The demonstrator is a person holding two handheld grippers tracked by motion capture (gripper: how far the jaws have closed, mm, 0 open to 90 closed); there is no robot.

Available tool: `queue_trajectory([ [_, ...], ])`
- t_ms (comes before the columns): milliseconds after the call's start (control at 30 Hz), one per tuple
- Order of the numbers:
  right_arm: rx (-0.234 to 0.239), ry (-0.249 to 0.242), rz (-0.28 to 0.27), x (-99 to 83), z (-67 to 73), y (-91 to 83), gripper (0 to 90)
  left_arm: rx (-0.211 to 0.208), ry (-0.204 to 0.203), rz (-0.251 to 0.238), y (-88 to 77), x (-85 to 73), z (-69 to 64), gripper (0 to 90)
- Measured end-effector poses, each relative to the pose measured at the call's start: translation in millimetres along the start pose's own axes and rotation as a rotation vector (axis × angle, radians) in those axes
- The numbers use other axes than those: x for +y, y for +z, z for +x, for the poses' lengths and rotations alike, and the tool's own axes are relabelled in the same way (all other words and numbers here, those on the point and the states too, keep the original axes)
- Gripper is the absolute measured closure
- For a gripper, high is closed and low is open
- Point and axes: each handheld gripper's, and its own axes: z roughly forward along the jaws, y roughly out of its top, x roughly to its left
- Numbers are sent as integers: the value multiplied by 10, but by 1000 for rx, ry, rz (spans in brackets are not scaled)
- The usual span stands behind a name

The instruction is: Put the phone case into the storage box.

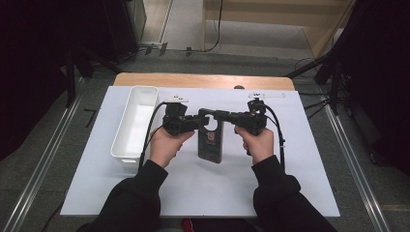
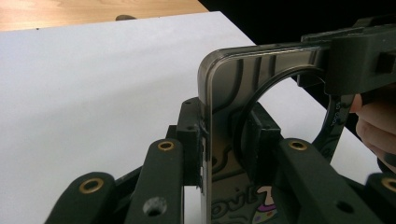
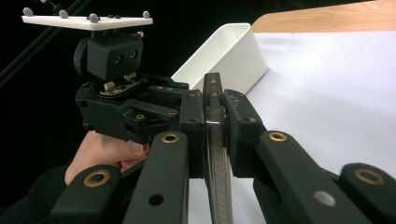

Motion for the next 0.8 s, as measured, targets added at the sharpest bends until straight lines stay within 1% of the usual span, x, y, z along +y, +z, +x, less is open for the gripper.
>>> queue_trajectory([
  [100, 8, 3, -1, -4, -9, 2, 769, 2, 7, -1, -4, 5, -4, 708],
  [267, 4, -9, 0, -4, 3, 4, 766, 12, 23, -1, -13, 12, -10, 708],
  [367, 7, -7, 3, -4, 3, 5, 763, 16, 33, -1, -17, 15, -13, 708],
  [533, 3, -8, 6, -5, 3, 11, 755, 17, 37, 2, -16, 15, -16, 708],
  [633, 2, -9, 8, -6, 0, 18, 716, 14, 33, 1, -15, 16, -18, 708],
  [700, -14, -14, 6, -9, 5, 17, 679, 16, 37, -1, -19, 17, -17, 708],
  [733, -21, -16, 5, -9, 6, 16, 675, 17, 37, 0, -22, 19, -16, 708],
  [800, -23, -19, 9, -8, 6, 19, 645, 17, 37, 0, -33, 23, -10, 708],
])
